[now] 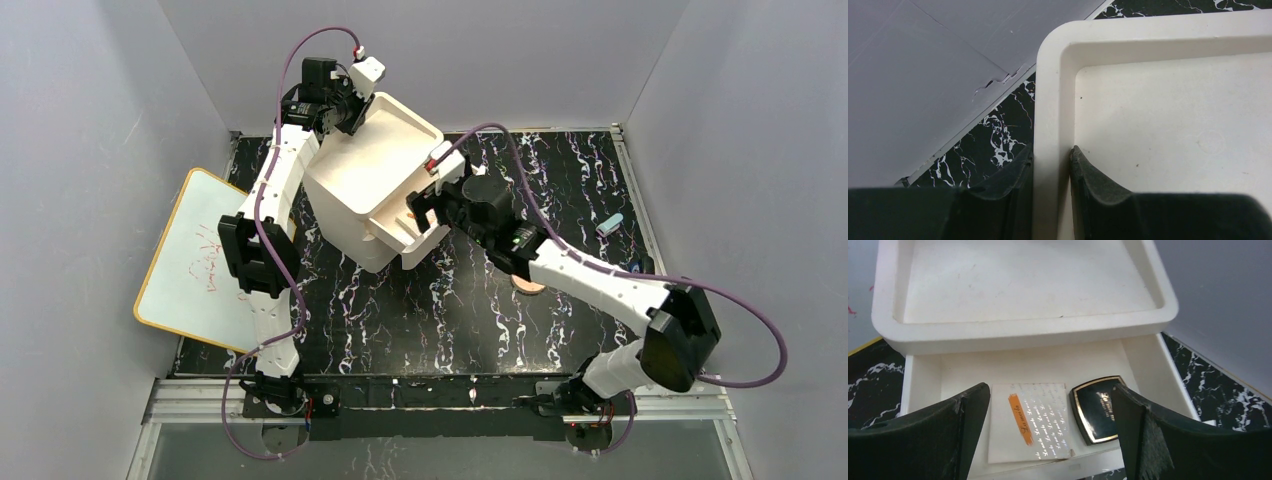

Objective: Organize the makeup

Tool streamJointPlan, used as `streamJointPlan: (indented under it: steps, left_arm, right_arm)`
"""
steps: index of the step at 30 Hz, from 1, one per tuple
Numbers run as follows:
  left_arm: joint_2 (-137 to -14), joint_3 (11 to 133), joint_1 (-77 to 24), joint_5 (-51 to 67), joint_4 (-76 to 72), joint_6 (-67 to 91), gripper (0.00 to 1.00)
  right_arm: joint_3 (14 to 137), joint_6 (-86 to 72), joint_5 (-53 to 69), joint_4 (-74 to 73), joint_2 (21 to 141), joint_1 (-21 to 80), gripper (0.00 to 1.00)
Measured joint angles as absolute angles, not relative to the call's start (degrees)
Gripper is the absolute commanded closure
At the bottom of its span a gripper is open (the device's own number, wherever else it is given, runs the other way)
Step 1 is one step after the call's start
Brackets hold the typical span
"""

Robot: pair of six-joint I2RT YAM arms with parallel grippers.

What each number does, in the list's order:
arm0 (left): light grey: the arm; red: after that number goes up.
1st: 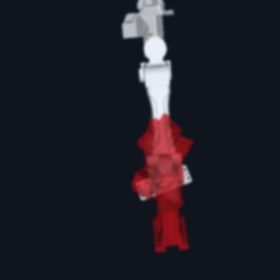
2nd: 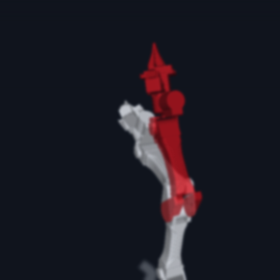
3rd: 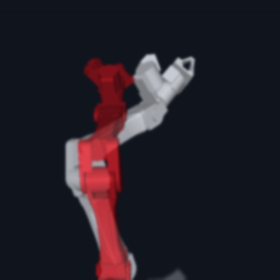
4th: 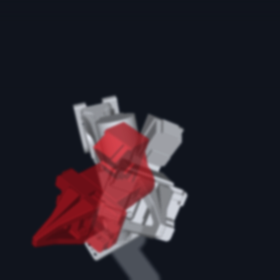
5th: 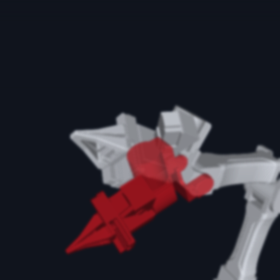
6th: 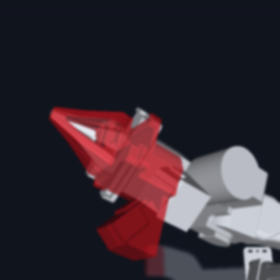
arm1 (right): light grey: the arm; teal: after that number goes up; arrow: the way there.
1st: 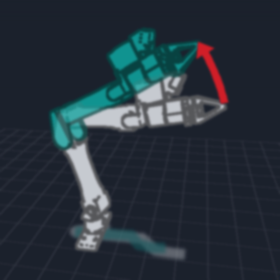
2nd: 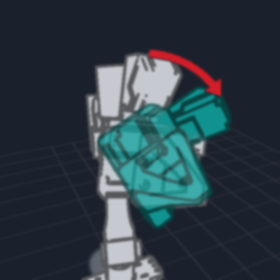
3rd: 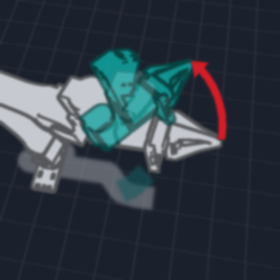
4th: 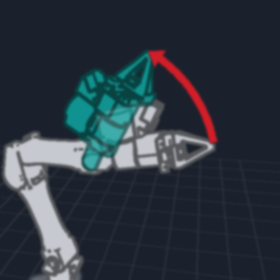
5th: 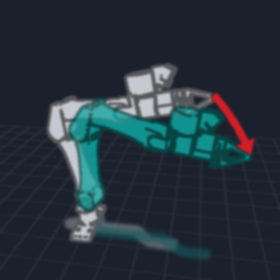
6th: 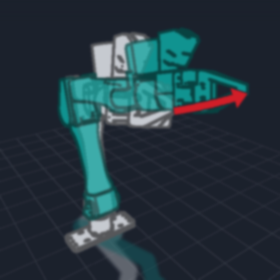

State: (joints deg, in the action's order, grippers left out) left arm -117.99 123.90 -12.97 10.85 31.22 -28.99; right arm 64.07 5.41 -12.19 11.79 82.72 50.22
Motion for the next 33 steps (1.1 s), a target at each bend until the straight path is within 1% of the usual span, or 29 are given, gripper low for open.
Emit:
streamJointPlan:
  steps: [4,7,9,13,19,21,27,33]
  left_arm:
    - [-118.0,123.9,-13.0,10.9,31.2,-29.0,1.0]
    - [-118.0,123.9,-13.0,10.8,31.2,-29.0,1.0]
    - [-118.0,123.9,-13.0,10.8,31.2,-29.0,1.0]
    - [-118.0,123.9,-13.0,10.8,31.2,-29.0,1.0]
    - [-118.1,124.0,-13.0,10.8,31.3,-29.0,1.0]
    - [-118.1,124.0,-13.0,10.8,31.3,-29.0,1.0]
    - [-118.1,124.0,-13.1,10.7,31.3,-29.0,1.0]
    - [-118.1,124.0,-13.2,10.5,31.2,-29.1,1.0]
  right_arm:
    - [63.4,7.6,-15.4,12.6,76.3,50.2,0.01]
    - [60.9,9.8,-16.4,13.9,68.2,50.1,0.01]
    - [59.9,10.9,-15.8,13.0,63.9,49.9,0.01]
    - [56.8,10.7,-10.8,10.2,61.4,49.7,0.01]
    - [44.0,9.8,-3.7,5.5,63.5,49.7,0.01]
    - [42.2,9.6,-2.6,4.2,64.4,49.5,0.01]
    - [41.8,9.6,0.3,8.3,67.0,47.9,0.01]
    - [43.4,10.1,2.7,13.6,73.2,46.7,0.01]
